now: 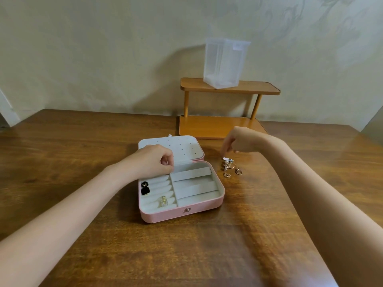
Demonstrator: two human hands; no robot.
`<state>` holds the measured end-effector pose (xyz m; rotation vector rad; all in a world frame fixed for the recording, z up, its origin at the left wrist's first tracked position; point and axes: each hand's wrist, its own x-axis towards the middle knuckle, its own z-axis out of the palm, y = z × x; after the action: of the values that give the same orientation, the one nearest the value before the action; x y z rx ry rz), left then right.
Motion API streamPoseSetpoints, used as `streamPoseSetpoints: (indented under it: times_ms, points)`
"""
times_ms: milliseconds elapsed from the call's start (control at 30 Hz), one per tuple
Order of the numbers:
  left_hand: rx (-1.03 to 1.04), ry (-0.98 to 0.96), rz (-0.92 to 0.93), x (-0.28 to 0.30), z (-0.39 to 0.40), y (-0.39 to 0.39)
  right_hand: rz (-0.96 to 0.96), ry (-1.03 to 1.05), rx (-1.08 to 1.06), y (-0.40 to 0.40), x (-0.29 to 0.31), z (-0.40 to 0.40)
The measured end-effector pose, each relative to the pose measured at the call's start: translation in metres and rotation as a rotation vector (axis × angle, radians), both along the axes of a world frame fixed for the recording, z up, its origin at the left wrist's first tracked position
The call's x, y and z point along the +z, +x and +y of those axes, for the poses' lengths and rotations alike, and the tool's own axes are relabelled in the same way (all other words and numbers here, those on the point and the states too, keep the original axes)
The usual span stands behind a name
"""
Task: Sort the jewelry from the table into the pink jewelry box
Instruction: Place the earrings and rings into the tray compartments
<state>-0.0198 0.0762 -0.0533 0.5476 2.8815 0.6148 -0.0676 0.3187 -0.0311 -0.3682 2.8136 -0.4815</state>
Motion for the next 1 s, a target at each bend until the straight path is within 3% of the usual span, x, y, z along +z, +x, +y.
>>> streamPoseSetpoints:
  times_ms: [133, 267, 400, 500, 567, 667, 800, 1000]
  points:
    - [0.011, -0.029, -0.022, 0.001, 0.001, -0.001, -0.026, -0.045, 0.142, 0.003, -0.020, -0.013]
    - [0.038, -0.083, -0.032, 0.002, -0.004, 0.002, 0.011, -0.163, 0.112, 0.008, -0.040, -0.022]
    - [0.058, 0.003, -0.028, 0.004, -0.011, 0.009, 0.094, -0.188, 0.106, 0.014, -0.046, -0.026]
    - [0.195, 0.062, 0.053, 0.003, -0.017, 0.010, 0.075, -0.087, 0.120, 0.015, -0.035, -0.017]
    - [0.277, -0.027, 0.080, 0.004, -0.020, 0.011, 0.044, -0.109, 0.067, 0.016, -0.026, -0.009]
    - [0.291, -0.183, 0.001, 0.003, -0.024, 0.013, 0.013, -0.310, -0.029, 0.022, -0.016, -0.004]
    - [0.298, -0.211, -0.087, 0.003, -0.025, 0.013, -0.330, -0.821, -0.180, 0.035, -0.001, 0.001]
    - [0.279, -0.252, -0.084, 0.005, -0.030, 0.013, -0.498, -0.946, -0.116, 0.045, 0.007, 0.001]
